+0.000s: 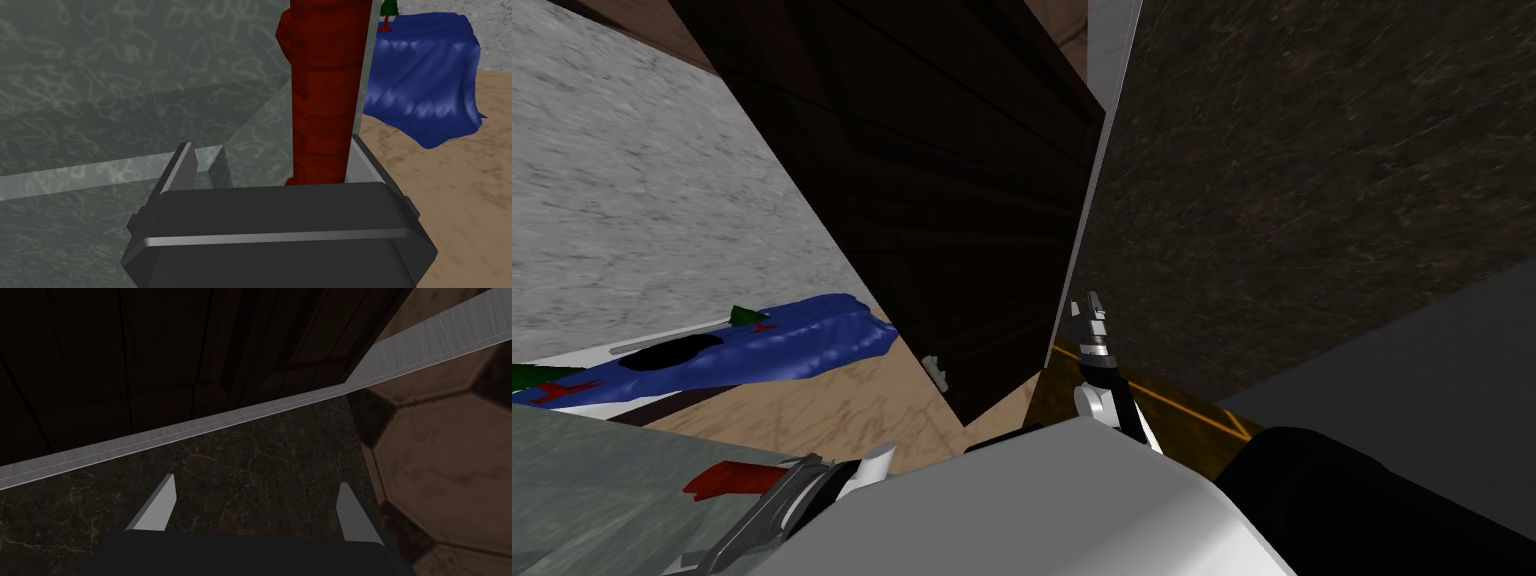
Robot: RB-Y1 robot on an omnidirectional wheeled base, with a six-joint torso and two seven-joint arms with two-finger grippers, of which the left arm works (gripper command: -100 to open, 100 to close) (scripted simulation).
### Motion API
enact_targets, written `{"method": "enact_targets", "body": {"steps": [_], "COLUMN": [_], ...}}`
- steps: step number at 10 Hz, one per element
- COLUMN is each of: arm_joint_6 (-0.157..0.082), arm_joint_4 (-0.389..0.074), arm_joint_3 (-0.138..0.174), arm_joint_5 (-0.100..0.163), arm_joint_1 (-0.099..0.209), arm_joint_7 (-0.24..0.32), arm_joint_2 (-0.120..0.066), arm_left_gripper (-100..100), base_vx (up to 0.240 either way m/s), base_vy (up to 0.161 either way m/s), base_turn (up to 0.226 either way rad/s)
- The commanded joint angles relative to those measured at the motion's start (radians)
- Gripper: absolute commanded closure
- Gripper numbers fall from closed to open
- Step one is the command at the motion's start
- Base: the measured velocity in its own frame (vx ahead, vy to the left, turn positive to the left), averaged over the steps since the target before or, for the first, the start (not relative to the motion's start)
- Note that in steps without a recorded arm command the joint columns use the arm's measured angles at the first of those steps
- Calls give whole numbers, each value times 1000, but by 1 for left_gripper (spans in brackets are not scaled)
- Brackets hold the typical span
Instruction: Push the door open
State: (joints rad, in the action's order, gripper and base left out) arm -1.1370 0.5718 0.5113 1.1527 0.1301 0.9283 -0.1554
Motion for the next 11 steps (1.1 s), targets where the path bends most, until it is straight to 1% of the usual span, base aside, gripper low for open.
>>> {"method": "enact_targets", "body": {"steps": [1, 2, 4, 5, 6, 7, 8, 9, 10, 11], "arm_joint_6": [-16, -24, -24, -40, -40, -40, -40, -40, -40, -40], "arm_joint_4": [-4, -7, -7, -13, -13, -13, -58, -53, -13, -35], "arm_joint_3": [17, 27, 27, 46, 46, 46, 46, 46, 46, 46], "arm_joint_5": [9, 17, 17, 33, 33, 33, 33, 33, 33, 33], "arm_joint_1": [-29, -28, -28, -27, -27, -27, -2, 3, -13, -1], "arm_joint_7": [1, -3, -3, -10, -10, -10, -10, -10, -10, -10], "arm_joint_2": [-4, -5, -5, -8, -8, -8, -8, -8, -8, -8], "arm_left_gripper": [100, 100, 100, 100, 100, 100, 100, 100, 100, 100], "base_vx": [10, -3, -4, -35, -13, 0, -2, 0, -2, -7], "base_vy": [20, 35, 25, 72, 69, 35, 18, 0, -13, -9], "base_turn": [10, -57, -37, -126, -84, 29, 14, 0, 15, -11]}}
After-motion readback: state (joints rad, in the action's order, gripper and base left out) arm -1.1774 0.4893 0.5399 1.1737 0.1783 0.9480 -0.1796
